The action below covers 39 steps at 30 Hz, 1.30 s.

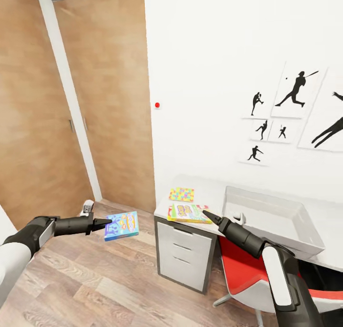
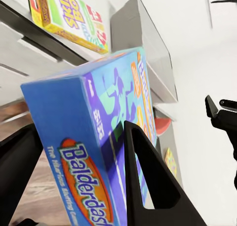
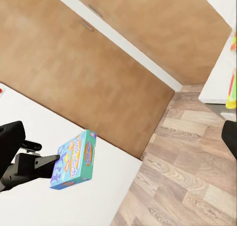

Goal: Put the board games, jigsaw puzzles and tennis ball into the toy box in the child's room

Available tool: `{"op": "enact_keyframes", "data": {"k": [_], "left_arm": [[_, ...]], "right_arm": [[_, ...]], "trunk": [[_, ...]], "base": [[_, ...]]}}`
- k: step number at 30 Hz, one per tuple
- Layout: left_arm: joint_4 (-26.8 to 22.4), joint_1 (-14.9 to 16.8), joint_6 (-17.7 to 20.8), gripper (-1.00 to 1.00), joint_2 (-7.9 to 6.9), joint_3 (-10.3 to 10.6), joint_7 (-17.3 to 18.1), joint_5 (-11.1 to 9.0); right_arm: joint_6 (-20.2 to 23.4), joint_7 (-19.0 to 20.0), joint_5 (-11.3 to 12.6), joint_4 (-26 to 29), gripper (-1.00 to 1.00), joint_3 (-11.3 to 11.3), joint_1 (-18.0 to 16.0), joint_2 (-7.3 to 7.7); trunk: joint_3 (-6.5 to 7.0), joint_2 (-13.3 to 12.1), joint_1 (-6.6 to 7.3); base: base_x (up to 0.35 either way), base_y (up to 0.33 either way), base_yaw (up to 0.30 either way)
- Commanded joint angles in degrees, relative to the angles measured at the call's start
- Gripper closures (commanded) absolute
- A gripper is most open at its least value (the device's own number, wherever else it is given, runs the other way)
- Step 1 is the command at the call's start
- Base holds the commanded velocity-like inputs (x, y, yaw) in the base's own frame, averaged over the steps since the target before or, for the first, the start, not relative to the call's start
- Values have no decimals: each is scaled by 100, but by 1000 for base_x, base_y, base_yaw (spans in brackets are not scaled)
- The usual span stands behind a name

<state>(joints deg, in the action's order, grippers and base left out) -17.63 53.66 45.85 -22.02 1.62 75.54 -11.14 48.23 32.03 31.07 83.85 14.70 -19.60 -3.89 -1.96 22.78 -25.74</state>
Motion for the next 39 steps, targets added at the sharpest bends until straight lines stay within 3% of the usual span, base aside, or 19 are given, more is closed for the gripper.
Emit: {"op": "enact_keyframes", "data": {"k": [1, 39], "left_arm": [[-4, 4, 65, 100, -5, 5, 14, -38], [-4, 4, 47, 100, -5, 5, 14, -38]], "right_arm": [[37, 23, -4, 0, -100, 15, -9, -7], [33, 23, -4, 0, -100, 15, -9, -7]], "trunk": [[-14, 14, -4], [-14, 14, -4]], "base": [[0, 0, -278], [0, 0, -270]]}}
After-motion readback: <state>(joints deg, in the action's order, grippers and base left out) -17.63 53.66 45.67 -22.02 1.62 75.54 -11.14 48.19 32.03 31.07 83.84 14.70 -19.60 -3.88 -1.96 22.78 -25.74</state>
